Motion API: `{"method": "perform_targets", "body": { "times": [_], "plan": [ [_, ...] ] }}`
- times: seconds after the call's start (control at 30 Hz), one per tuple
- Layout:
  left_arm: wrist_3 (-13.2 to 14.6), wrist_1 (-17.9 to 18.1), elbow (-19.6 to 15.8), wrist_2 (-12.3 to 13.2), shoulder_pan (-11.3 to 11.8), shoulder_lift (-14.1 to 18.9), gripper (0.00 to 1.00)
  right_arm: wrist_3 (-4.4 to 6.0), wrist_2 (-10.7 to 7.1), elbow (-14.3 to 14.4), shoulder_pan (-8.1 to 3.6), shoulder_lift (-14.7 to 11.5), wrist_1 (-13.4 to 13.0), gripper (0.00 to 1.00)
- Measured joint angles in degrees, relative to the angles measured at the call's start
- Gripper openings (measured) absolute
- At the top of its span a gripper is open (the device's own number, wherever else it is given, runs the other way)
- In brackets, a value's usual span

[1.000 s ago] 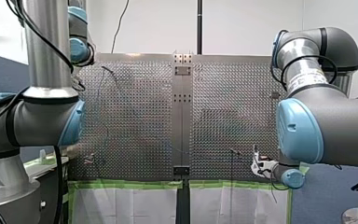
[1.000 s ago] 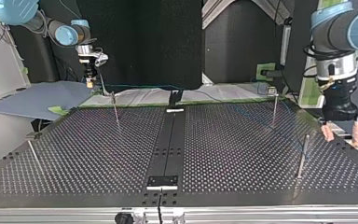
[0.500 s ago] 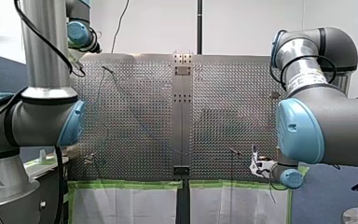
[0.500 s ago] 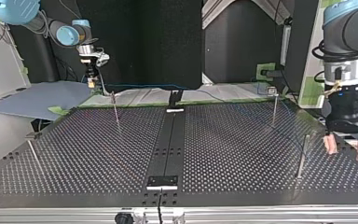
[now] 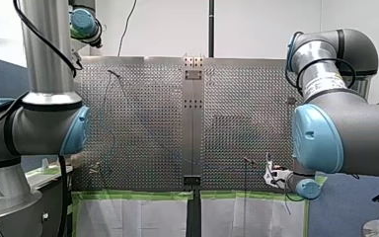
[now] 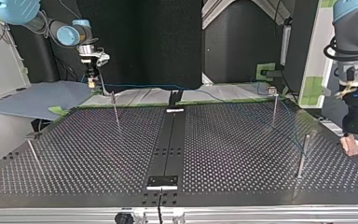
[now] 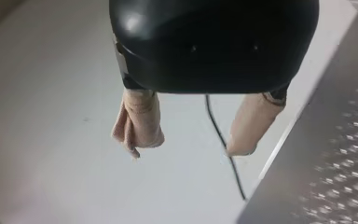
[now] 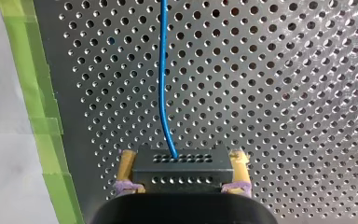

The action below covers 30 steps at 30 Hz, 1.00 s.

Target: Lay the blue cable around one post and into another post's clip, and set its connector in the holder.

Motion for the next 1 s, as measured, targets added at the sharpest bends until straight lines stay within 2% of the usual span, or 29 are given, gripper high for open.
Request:
{"method": "perform_targets", "body": {
  "times": [0.27,0.73,1.0],
  "plan": [
    [4.90,-4.92,0.04,2.81,-0.10,-0.67,1.00,0.02,0.01,0.00,0.00,0.00,0.00,0.00],
    [13.02,-12.90,0.28,3.28,-0.48,-1.00,1.00,0.15,0.16,0.00,0.00,0.00,-0.11,0.00],
    [18.06,-12.54,1.14,6.36,-1.06,-1.10,1.00,0.18,0.27,0.00,0.00,-0.01,-0.10,0.00]
  ]
}}
